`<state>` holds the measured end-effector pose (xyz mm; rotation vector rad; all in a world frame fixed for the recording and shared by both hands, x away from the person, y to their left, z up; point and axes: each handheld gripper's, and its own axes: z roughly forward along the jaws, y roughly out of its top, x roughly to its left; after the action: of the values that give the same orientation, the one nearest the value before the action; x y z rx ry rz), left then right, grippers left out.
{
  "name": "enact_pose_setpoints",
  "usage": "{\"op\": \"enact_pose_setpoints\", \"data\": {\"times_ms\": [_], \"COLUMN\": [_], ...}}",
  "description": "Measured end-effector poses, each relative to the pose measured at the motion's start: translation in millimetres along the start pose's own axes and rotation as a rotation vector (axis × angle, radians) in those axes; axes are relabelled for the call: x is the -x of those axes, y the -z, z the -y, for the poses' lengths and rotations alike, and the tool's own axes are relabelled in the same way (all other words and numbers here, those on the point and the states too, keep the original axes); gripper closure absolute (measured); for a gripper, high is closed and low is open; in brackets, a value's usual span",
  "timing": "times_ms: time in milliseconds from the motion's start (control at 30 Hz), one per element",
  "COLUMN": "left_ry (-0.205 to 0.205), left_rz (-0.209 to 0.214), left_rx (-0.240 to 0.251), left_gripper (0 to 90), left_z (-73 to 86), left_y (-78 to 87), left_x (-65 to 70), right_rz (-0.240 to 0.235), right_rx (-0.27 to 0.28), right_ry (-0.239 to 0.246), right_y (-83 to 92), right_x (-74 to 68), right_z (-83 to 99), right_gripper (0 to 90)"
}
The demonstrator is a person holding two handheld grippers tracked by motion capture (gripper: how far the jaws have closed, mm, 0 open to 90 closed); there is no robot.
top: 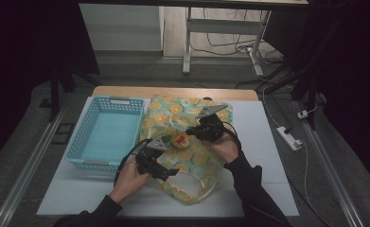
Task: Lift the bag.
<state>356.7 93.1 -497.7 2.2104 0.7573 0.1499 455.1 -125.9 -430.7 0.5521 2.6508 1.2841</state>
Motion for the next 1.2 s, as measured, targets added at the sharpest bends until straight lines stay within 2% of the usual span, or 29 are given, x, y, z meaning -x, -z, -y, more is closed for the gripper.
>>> {"op": "enact_pose_setpoints", "data": {"times_ms": [300, 600, 733, 800, 967, 1033, 1100, 1200], "left_ry": [0.020, 0.045, 0.027, -0.005, -0.014, -0.020, -0.009, 0.015], "left_rz": [-0.044, -0.051, -0.084, -0.109, -0.102, -0.097, -0.100, -0.109], "left_rx": [-0.059, -0.107, -0.143, -0.159, -0.167, -0.173, -0.167, -0.153], "left_gripper": [0.0, 0.3, 1.0, 1.3, 1.3, 3.9, 9.6, 25.5], "left_z": [10.5, 16.7, 18.6, 19.0, 17.7, 17.1, 16.6, 16.7], "left_y": [-17.7, -31.2, -38.1, -39.5, -40.4, -39.0, -37.0, -33.1], "left_x": [-5.9, -9.3, -8.9, -8.0, -8.6, -9.3, -9.2, -11.0], "right_rz": [-0.005, -0.006, -0.007, -0.007, -0.005, -0.004, -0.003, -0.006], "right_rx": [-0.013, -0.014, -0.017, -0.017, -0.012, -0.012, -0.011, -0.014], "right_ry": [0.001, 0.003, 0.003, 0.003, 0.001, 0.001, 0.001, 0.002], "right_y": [-3.4, -3.8, -4.4, -4.4, -3.1, -2.8, -3.1, -3.6], "right_x": [-1.6, -1.6, -2.1, -2.0, -1.0, -0.9, -1.0, -1.6], "right_z": [1.3, 1.3, 1.3, 1.3, 1.2, 1.1, 1.1, 1.0], "right_gripper": [89.6, 89.6, 89.6, 89.6, 89.6, 89.6, 89.6, 89.6]}}
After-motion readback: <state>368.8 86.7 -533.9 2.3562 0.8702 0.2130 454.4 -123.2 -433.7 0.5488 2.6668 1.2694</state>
